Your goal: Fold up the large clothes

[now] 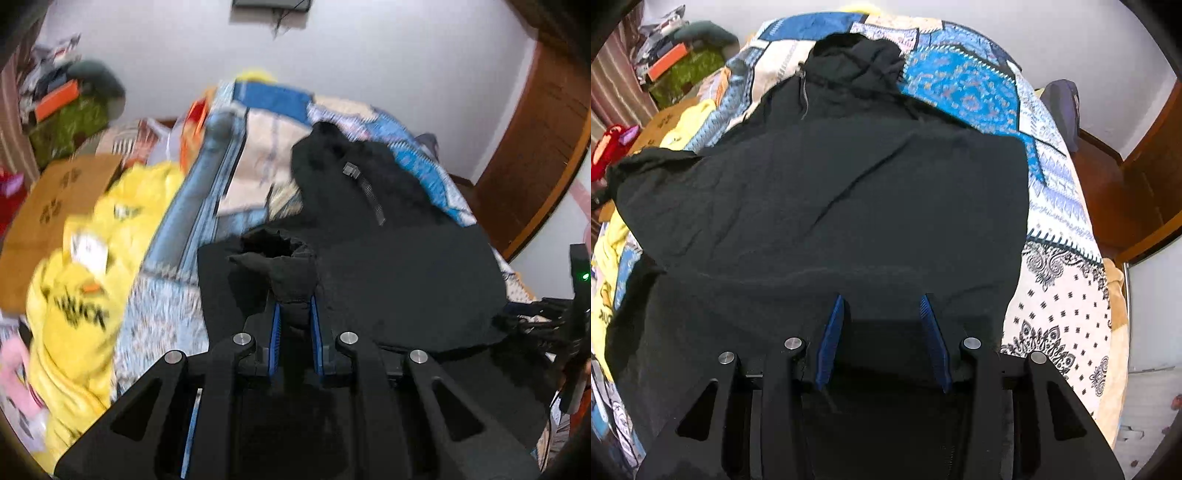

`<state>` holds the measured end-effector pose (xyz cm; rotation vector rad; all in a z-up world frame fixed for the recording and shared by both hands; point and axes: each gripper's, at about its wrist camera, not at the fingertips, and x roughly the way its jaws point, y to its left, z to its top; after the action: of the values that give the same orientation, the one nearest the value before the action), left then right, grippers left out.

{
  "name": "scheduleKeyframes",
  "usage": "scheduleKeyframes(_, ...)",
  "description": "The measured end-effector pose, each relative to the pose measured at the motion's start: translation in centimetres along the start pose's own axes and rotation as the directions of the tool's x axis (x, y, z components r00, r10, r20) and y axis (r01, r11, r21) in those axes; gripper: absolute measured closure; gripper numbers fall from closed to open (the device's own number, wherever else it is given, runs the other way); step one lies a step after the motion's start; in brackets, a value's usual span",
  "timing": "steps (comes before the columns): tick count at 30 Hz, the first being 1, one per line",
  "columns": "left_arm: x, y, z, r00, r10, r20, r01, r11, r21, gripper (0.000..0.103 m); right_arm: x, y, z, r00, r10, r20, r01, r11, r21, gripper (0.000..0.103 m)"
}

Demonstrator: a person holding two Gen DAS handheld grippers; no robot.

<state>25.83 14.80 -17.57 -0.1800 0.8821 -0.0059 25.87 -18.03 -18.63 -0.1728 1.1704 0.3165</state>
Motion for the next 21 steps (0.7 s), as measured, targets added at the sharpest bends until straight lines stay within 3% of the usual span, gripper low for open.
scheduleKeyframes(4,2.2,2.0,-2.9,0.997,-0.005,-0.079,0.001,0.998,-0.059,0.088,0.4,0.1,-0.6,1.0,-0.006,-0.013,0.006,1.0,-0.01,0.063)
scheduleKeyframes(9,4.0,2.6,-5.3,0.989,0.01,-0.15,-0.02,0.998,-0.068,0.084,0.3,-0.1,-0.9,1.0,-0.004,-0.017,0.004,1.0,-0.004,0.063)
scheduleKeyframes(11,4.8,2.7,-6.2,0.981,0.028,-0.19,-0.04,0.997,-0.063,0.076,0.3,-0.3,-0.9,1.0,0.001,-0.017,-0.001,1.0,0.001,0.063)
scheduleKeyframes(15,5.1,2.4,-7.0,0.974,0.079,-0.21,-0.084,0.996,-0.014,0.071,0.2,-0.4,-1.0,1.0,0.008,-0.017,-0.008,1.0,0.009,0.063)
scheduleKeyframes(17,4.7,2.0,-6.8,0.965,0.142,-0.219,-0.139,0.99,0.027,0.058,0.1,-0.5,-1.0,1.0,0.009,-0.018,-0.009,1.0,0.007,0.063)
scheduleKeyframes(21,3.3,1.2,-6.0,0.961,0.185,-0.205,-0.166,0.98,0.109,0.056,-0.6,-1.0,-0.5,1.0,0.008,-0.004,-0.008,1.0,0.009,0.063)
